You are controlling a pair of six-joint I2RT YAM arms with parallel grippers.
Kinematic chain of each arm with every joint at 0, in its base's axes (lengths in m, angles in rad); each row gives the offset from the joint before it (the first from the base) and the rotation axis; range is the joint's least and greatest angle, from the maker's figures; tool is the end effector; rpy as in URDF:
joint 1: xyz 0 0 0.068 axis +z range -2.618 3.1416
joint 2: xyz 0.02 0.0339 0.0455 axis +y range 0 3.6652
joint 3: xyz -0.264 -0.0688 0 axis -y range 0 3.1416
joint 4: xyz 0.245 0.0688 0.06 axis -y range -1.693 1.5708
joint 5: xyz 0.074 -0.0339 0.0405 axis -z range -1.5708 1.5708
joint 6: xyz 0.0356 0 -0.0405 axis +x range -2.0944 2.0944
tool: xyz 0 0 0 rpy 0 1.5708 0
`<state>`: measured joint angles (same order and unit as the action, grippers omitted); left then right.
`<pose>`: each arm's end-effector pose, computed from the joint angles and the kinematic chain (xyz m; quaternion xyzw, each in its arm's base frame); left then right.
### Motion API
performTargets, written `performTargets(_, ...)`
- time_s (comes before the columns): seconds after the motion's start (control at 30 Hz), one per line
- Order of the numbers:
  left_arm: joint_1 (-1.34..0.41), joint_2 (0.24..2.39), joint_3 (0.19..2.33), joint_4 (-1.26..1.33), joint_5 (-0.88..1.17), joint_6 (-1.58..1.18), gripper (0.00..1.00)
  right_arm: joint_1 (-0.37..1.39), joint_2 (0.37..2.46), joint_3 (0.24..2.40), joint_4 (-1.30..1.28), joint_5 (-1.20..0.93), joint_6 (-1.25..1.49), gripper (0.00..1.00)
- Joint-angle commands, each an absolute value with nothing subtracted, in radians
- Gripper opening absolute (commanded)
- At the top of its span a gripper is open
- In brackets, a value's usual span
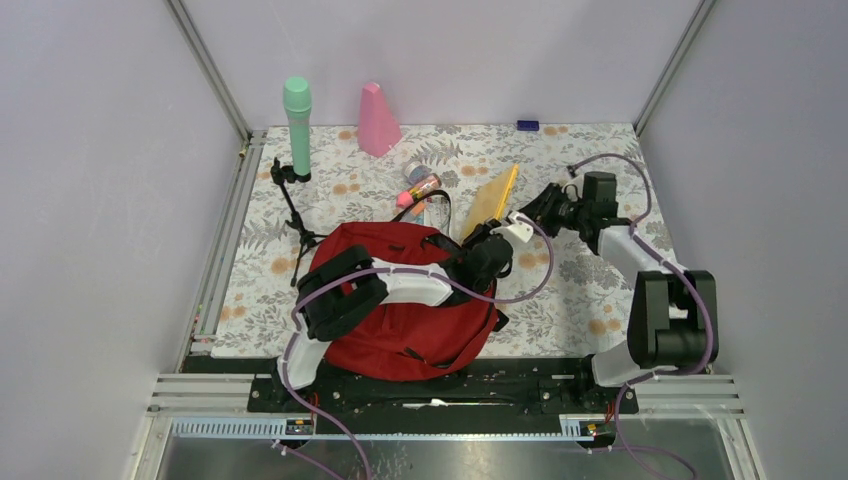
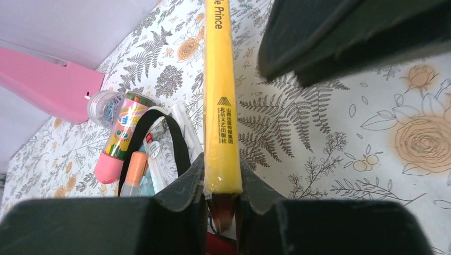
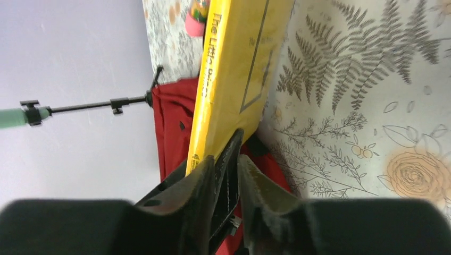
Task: Pack the student bag
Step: Pick up the book from the center of the board.
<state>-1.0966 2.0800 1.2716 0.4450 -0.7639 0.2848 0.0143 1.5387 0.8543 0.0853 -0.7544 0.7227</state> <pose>0.2294 -0.3931 0.1728 0.3236 0.7236 0.0739 0.6051 0.3214 0.0290 0.2126 0.1238 0.8307 0.4602 0.2877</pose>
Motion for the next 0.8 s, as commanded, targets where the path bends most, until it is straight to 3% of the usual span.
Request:
performTargets(0.0,-1.106,1.926,1.284,0.488,-0.769,0.21,0.0,-0.049,1.385,0.851,0.051,-0.633,0.761,0.37)
performTargets(0.1,-1.106,1.868,1.283,0.477,-0.761,0.171,0.0,-0.106,1.292,0.821,0.034,-0.601,0.783,0.54)
performTargets(0.27,-1.105,1.767,1.285,0.442,-0.746,0.058,0.0,-0.146,1.154,0.806,-0.024,-0.556,0.749,0.73)
performTargets(0.5,-1.074,1.59,1.224,0.384,-0.68,-0.251,0.0,-0.147,1.033,0.781,-0.012,-0.586,0.75,0.78)
performTargets(0.77,-1.009,1.356,1.05,0.395,-0.487,-0.61,0.0,-0.144,0.977,0.573,0.443,-0.772,1.042,0.8)
